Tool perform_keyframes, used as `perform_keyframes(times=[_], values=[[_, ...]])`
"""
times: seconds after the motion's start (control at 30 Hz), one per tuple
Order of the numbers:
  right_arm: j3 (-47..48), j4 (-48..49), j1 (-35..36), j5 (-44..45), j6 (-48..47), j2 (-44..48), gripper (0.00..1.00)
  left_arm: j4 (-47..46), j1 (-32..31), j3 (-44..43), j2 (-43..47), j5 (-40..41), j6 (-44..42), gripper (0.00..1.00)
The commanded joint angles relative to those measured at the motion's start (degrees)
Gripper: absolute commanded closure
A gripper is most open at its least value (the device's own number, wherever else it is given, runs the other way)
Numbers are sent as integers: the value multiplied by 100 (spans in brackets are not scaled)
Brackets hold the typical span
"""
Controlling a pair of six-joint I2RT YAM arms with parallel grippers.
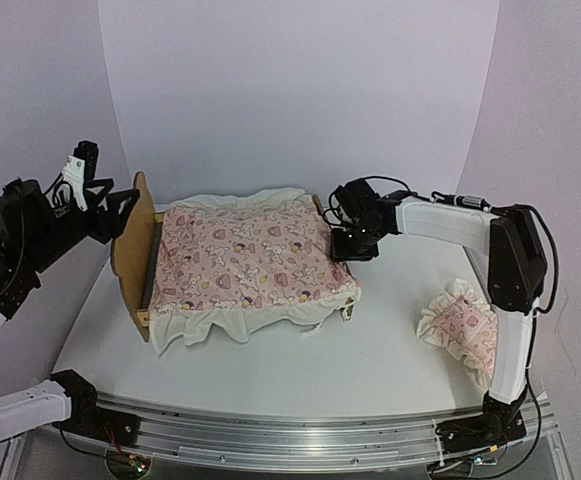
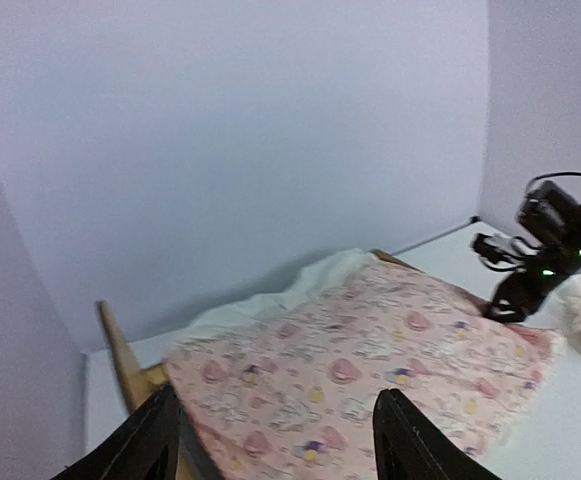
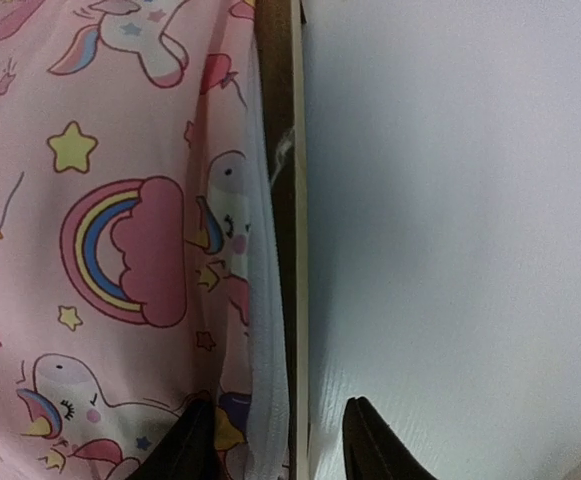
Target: Set up the pet bed
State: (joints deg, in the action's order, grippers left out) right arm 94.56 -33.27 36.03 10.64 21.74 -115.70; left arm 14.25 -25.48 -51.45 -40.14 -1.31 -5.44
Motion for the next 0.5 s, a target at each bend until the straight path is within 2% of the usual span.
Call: perform_keyframes(times=[0.0, 0.17, 0.33, 0.47], values=[[-115, -81, 14, 322, 100, 71, 64, -428, 146, -123, -332, 1745, -1443, 31], [-620, -82, -74, 815, 365, 250, 82, -221, 263, -254, -615, 1516, -1209, 31], [-1531, -81, -149, 1516, 839, 954, 86, 209, 262, -539, -768, 612, -880, 34], [-2452, -93, -264, 1947, 976, 1865, 88, 356, 262, -567, -782, -442, -523, 37]])
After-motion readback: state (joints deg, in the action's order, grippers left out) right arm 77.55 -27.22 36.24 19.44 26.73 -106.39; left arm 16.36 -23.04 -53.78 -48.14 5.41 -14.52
